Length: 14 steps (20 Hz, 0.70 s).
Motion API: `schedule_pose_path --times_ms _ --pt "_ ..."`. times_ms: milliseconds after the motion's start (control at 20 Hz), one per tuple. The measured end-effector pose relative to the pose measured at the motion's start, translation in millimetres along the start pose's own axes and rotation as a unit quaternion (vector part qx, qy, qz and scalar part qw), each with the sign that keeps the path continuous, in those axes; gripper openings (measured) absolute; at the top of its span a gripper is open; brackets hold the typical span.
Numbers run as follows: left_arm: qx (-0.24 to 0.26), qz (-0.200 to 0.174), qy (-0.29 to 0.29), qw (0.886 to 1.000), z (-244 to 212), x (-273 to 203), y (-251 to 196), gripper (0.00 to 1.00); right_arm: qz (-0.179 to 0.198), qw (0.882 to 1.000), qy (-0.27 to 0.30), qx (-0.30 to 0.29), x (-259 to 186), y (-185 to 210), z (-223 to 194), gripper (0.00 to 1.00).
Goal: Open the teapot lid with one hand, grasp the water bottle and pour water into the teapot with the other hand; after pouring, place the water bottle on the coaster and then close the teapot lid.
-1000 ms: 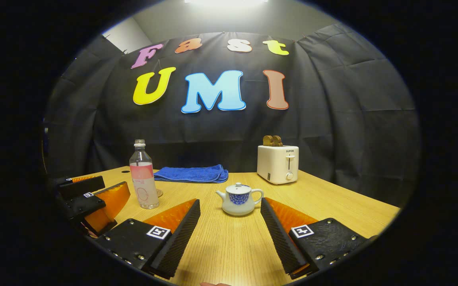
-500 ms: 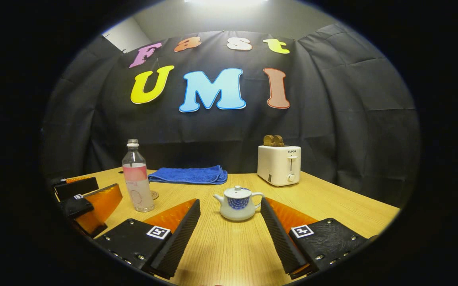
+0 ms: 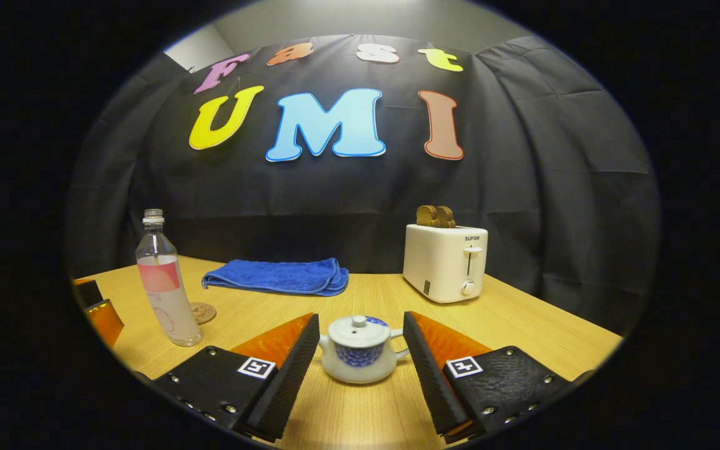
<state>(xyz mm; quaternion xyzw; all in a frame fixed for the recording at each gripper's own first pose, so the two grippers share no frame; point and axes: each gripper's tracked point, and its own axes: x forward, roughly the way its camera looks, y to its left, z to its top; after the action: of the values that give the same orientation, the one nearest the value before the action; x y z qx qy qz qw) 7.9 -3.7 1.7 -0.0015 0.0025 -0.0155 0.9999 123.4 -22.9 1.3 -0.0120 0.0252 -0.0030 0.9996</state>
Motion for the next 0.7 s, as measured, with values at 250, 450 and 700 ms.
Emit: schedule_pose_path --times_ms 250,450,700 --pt "0.0 0.0 0.0 1.0 0 0 -1 0.99 0.004 1.0 0.015 0.001 22 2 -3 0.78" --pt "0.0 0.0 0.001 1.0 1 0 1 0.99 0.001 1.0 0.025 0.002 36 3 -3 0.45" --pt "0.0 -0.001 0.0 1.0 1 0 1 0.99 -0.014 0.999 0.027 -0.01 33 -4 4 0.1"
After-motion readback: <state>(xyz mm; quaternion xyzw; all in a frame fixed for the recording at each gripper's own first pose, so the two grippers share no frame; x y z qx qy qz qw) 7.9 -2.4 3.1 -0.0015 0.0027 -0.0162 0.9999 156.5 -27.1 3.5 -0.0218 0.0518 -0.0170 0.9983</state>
